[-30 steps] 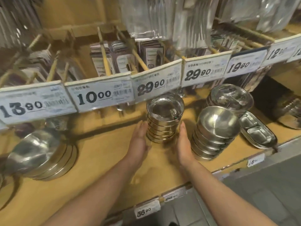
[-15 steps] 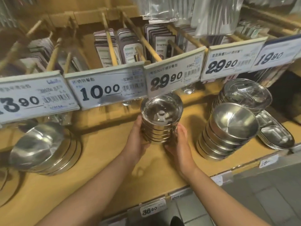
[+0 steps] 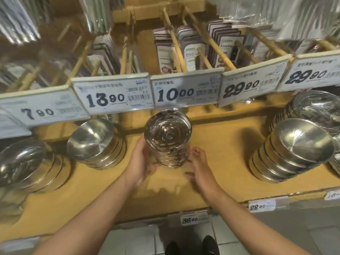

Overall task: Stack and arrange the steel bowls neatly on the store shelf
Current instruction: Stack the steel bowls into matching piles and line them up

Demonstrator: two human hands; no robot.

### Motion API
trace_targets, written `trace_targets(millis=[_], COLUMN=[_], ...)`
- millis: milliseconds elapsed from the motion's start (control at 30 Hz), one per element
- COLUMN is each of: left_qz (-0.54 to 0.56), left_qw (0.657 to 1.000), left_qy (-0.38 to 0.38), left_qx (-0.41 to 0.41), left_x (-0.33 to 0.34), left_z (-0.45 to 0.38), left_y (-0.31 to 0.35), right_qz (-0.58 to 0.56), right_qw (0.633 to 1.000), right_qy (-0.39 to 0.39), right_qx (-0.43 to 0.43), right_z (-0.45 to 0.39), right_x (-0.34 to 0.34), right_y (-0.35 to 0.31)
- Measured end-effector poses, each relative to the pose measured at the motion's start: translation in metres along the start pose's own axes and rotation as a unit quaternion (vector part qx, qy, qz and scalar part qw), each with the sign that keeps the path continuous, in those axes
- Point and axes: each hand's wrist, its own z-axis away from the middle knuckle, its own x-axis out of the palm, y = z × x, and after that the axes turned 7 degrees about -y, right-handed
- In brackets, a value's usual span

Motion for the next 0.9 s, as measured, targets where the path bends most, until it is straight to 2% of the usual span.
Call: trace_targets(millis=[100,200,400,900], left_qz=[-0.011,-0.018,-0.019,-0.076], left_qw=[1.0,0.999,0.999,0.995], left_qy=[0.022,0.025,0.028,0.006], left_qx=[-0.004,-0.012,-0.034,-0.065], left_x=[-0.01,-0.014,-0.007,-0.01], left_z=[0.006,0.011,0.014,0.013], left_y=[0.005,0.01,0.02,0.037], right_qz=[0.007,0.004,0.052,0.017], right_qw=[1.0,1.0,0.998,0.999], right_qy=[-0.002,0.014,-0.04,-0.016], right_qx=[0.018,-0.001,0.004,0.031], right_z=[-0.005,-0.015,-0.018,-0.006], right_x=[-0.002,-0.006,0.005,0.014], right_y=[-0.009,-0.028,-0.067,-0.068])
